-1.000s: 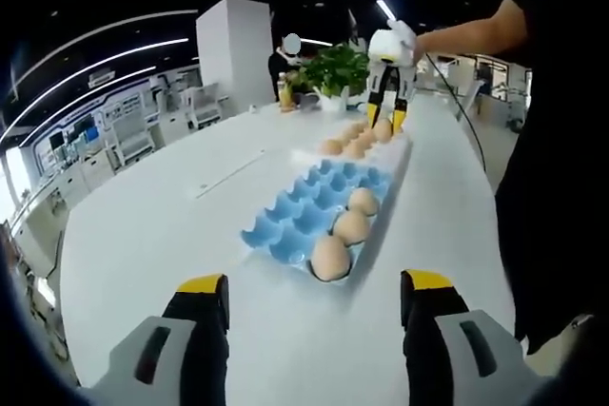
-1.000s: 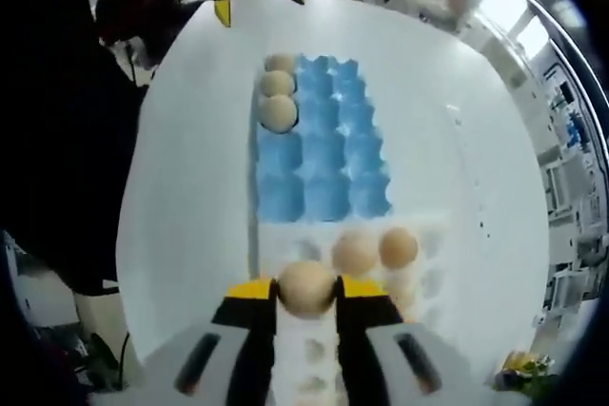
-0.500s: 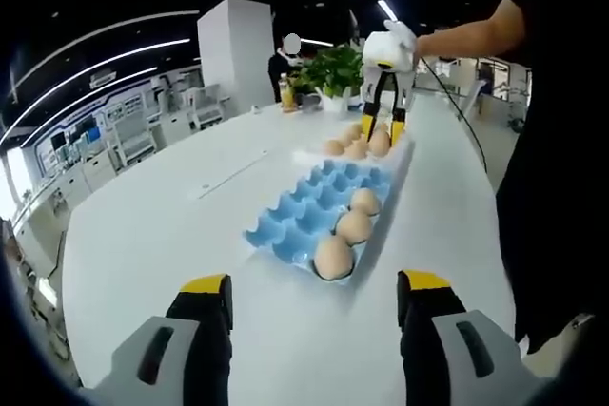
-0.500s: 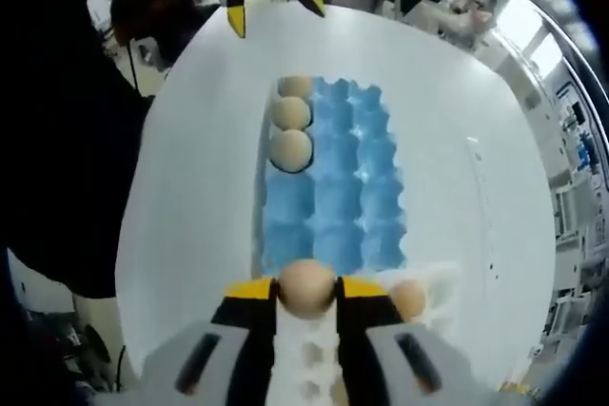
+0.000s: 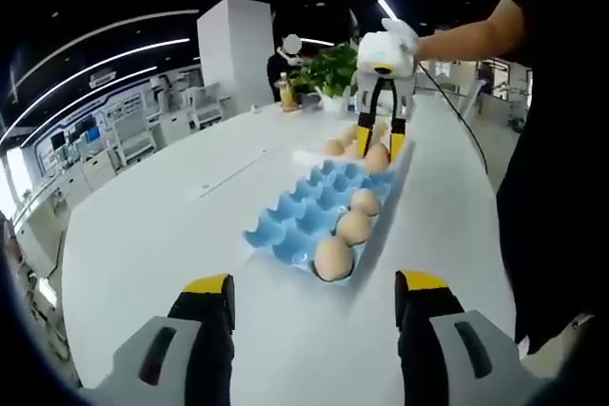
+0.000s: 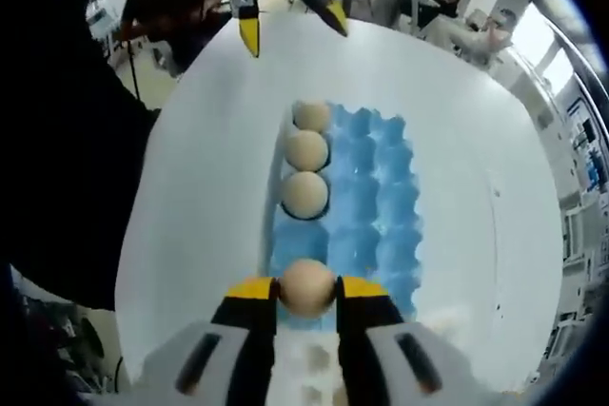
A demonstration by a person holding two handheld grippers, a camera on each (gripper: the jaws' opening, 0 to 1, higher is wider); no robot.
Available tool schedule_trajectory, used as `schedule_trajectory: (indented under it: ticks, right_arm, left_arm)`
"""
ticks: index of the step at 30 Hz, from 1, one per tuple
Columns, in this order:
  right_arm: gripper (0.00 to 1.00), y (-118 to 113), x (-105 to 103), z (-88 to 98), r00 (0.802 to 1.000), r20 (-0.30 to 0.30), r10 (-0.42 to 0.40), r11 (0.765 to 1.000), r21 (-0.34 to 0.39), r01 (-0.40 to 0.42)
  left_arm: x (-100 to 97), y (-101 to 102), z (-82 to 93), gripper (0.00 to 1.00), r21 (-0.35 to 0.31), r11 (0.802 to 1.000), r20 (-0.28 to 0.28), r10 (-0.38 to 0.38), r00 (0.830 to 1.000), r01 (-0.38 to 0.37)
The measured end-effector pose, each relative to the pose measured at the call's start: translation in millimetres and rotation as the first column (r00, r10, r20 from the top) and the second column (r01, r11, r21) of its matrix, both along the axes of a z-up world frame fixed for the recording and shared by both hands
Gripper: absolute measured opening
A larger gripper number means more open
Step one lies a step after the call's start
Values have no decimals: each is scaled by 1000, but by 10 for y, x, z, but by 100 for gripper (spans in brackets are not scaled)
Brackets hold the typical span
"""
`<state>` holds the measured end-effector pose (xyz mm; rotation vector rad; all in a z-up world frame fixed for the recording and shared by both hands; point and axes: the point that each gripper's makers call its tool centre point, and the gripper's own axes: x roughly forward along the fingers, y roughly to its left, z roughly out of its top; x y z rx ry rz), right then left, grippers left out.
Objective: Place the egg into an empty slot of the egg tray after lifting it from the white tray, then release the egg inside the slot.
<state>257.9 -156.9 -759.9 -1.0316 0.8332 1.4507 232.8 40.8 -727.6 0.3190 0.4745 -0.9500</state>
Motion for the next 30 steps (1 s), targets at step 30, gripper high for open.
schedule_trajectory:
  ticks: [30]
  right_arm:
    - [24,197,-29,-345,997,-73,14,999,-33,-17]
  left_arm:
    - [-33,50,-12,63,3,1000,-1,5,1000,-5]
